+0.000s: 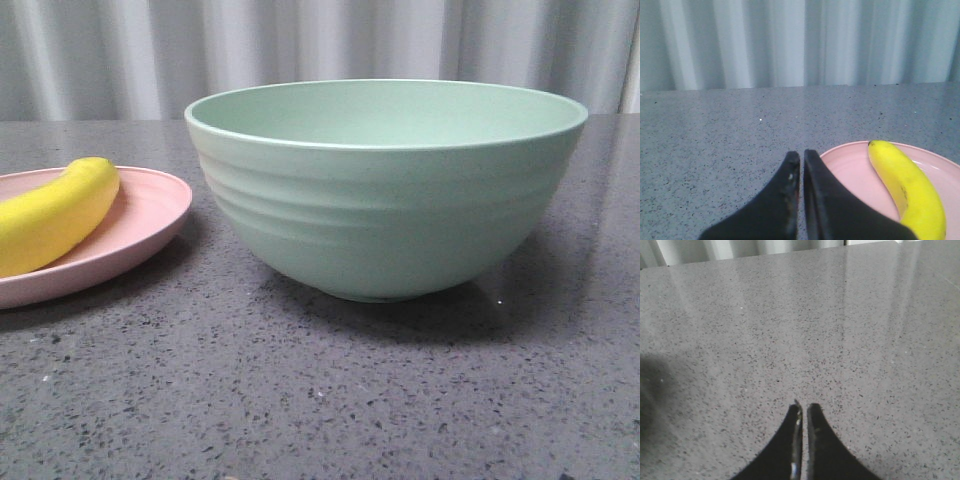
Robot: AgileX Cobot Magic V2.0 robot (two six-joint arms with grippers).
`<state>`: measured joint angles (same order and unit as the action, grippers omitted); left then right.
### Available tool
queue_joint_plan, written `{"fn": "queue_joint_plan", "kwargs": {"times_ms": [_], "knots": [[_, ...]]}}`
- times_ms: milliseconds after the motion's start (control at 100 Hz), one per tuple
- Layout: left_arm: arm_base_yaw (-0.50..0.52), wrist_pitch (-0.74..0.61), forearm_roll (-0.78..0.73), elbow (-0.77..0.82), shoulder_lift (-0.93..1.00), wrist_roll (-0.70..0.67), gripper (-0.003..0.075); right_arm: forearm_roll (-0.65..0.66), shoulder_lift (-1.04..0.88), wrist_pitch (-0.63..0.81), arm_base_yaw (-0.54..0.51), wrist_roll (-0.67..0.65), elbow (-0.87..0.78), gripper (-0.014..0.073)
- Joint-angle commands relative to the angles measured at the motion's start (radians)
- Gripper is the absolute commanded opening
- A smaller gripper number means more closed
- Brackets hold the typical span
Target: Transfer banana from pink plate to green bowl
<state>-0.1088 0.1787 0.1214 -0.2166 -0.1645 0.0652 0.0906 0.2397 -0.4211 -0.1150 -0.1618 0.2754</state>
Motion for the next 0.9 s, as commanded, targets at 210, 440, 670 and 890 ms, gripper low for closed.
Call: {"fn": "queue_joint_plan", "kwargs": {"times_ms": [210, 440, 670, 890], "knots": [[0.002, -0.179, 0.009, -0.049, -0.152, -0.006, 0.0009, -0.047, 0.04, 0.067, -0.007, -0.003, 0.111, -0.0064], [0.002, -0.135, 0.055, -0.085, -0.198, -0.006, 0.0405, -0.106, 0.158, -0.103, -0.007, 0.014, 0.235, -0.0062], [0.0, -0.027, 0.089, -0.203, -0.299, 0.0, 0.0421, -0.296, 0.332, -0.24, -0.005, 0.208, 0.374, 0.0085], [-0.079, 0.046, 0.089, -0.302, -0.433, 0.033, 0.0421, -0.407, 0.419, -0.24, 0.047, 0.248, 0.408, 0.0371]]}}
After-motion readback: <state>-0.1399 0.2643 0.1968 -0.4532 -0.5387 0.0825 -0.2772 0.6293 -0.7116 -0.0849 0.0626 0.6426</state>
